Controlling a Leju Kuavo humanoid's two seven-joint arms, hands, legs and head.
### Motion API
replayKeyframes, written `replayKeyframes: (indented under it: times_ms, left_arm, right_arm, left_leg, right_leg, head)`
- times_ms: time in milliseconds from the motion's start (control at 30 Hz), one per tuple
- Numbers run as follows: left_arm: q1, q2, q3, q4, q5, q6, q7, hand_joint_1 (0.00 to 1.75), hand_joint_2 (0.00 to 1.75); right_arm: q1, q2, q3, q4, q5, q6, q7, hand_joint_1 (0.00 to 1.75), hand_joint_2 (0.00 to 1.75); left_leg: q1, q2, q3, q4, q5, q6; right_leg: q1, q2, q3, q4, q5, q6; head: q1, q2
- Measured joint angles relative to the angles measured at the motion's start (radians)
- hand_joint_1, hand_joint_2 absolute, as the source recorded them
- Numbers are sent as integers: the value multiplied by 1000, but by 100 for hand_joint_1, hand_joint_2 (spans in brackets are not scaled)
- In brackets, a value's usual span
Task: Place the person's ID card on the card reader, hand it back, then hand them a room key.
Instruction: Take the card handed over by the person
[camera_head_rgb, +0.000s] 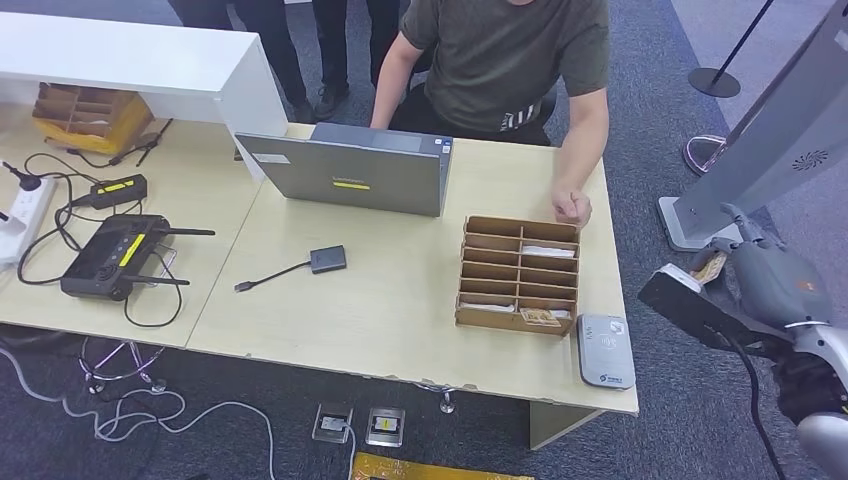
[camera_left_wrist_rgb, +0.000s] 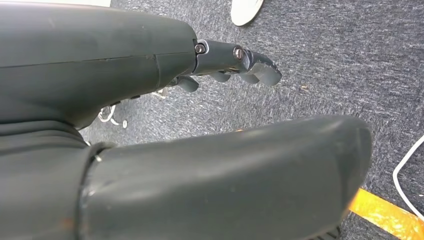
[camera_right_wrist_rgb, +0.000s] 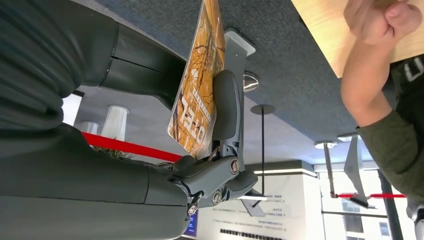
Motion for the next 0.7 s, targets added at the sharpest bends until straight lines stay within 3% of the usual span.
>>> replayKeyframes:
  times_ms: [700]
  left_arm:
    - [-3, -2, 0, 0, -8, -3, 2, 0, 0]
  right_arm:
    - [26, 86, 85, 106, 0, -10, -47, 175, 175]
  left_leg:
    - [0, 0, 0, 0, 0, 0]
  right_leg:
    - [0, 0, 0, 0, 0, 0]
  head:
    - [0, 0]
